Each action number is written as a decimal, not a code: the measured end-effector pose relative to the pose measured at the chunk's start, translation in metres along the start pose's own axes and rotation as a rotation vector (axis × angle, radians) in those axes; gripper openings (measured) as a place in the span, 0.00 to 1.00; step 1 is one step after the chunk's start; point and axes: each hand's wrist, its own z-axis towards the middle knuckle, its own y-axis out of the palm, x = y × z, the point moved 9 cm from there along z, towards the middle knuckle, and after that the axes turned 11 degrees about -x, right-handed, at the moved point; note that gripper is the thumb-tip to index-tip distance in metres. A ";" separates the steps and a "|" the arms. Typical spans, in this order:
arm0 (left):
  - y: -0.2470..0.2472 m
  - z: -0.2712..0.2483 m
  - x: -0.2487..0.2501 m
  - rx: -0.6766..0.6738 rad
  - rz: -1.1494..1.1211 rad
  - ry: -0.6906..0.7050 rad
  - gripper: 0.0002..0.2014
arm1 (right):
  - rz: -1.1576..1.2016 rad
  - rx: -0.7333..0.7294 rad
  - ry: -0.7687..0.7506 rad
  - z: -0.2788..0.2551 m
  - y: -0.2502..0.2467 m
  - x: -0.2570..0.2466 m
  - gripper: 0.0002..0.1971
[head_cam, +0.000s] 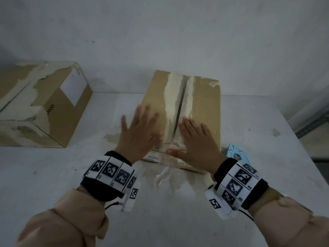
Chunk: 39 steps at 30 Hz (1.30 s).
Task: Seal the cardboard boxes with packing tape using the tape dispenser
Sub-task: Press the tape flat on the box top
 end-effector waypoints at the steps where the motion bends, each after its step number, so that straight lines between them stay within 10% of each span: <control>1: 0.004 0.002 0.010 -0.051 0.004 0.077 0.46 | 0.002 -0.005 -0.011 0.000 0.000 0.000 0.64; 7: 0.022 0.009 0.018 -0.131 0.122 0.107 0.64 | 0.043 -0.027 -0.104 0.007 -0.009 0.010 0.62; 18: 0.018 0.006 0.021 0.096 0.137 0.205 0.36 | -0.126 0.034 -0.090 0.005 -0.007 0.014 0.57; 24: 0.016 0.010 0.019 0.131 0.172 0.222 0.36 | -0.119 0.102 -0.096 -0.006 -0.001 0.033 0.35; 31: 0.004 0.009 0.021 0.131 0.104 0.223 0.39 | 0.071 0.125 -0.093 -0.009 -0.014 0.031 0.53; 39: 0.022 0.024 0.017 0.008 0.198 0.156 0.41 | -0.088 0.101 -0.089 0.000 -0.011 0.032 0.40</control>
